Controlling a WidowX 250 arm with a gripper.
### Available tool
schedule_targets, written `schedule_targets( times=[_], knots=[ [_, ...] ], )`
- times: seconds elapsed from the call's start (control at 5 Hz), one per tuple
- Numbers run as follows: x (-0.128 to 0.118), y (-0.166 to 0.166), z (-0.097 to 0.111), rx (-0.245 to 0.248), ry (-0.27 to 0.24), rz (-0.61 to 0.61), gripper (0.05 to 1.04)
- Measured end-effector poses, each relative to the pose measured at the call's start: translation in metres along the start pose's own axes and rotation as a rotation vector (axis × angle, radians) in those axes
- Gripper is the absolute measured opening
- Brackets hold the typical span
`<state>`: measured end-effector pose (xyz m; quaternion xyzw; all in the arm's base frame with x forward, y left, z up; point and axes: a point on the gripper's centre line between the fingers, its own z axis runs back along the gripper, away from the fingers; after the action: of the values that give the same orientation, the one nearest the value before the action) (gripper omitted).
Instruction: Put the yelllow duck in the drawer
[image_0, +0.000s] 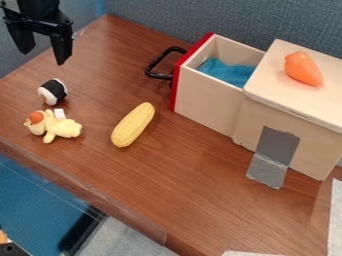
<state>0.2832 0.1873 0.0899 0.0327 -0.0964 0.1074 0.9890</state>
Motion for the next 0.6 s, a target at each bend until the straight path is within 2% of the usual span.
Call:
schedule_targets(
  times=[0.2, 0.4, 0.6],
  knots=[
    [-0.005, -0.001, -0.009, -0.010, 0.027, -0.004, 1.000],
    [-0.032, -0.013, -0.025, -0.024, 0.071, -0.139, 1.000],
    [-0.049, -0.019, -0.032, -0.017, 0.088, -0.241, 1.000]
  ],
)
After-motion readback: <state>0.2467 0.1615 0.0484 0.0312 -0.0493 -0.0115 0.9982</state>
